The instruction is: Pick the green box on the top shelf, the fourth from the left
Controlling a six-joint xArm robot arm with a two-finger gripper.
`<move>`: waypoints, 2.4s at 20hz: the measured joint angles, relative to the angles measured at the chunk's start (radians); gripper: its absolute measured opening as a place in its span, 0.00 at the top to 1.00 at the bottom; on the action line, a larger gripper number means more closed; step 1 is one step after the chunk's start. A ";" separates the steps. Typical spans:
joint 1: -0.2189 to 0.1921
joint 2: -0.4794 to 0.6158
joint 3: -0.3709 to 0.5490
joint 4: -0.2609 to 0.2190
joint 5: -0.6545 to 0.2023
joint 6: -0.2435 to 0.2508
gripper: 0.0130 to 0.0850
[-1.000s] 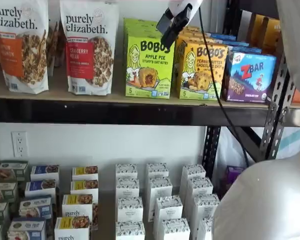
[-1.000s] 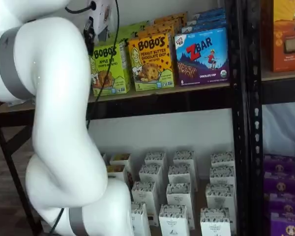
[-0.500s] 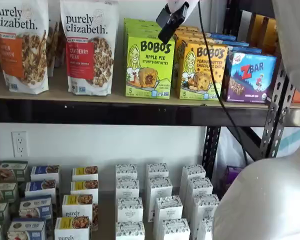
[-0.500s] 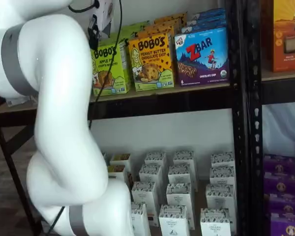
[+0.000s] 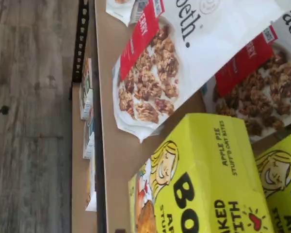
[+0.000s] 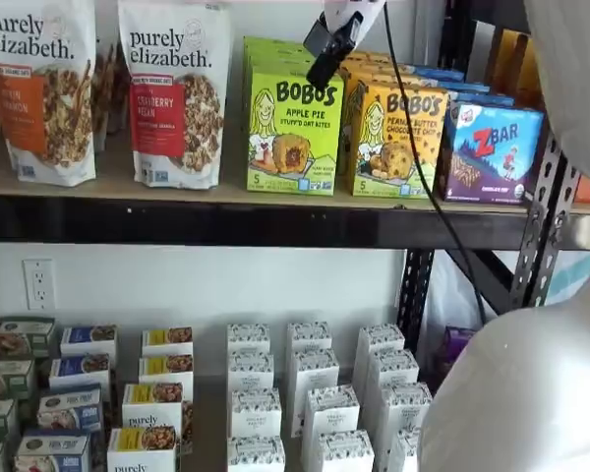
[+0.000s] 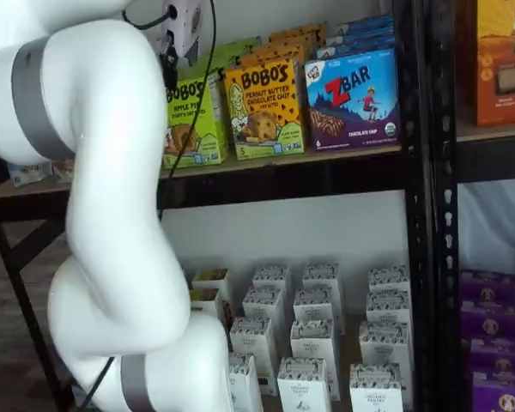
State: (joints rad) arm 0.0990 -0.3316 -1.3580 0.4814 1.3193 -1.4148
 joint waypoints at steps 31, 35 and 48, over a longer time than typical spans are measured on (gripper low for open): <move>-0.001 0.157 -0.175 -0.095 0.157 -0.006 0.00; 0.003 0.166 -0.183 -0.110 0.164 -0.003 0.00; 0.024 0.189 -0.184 -0.159 0.143 0.005 0.00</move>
State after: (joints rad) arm 0.1227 -0.1423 -1.5420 0.3228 1.4626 -1.4100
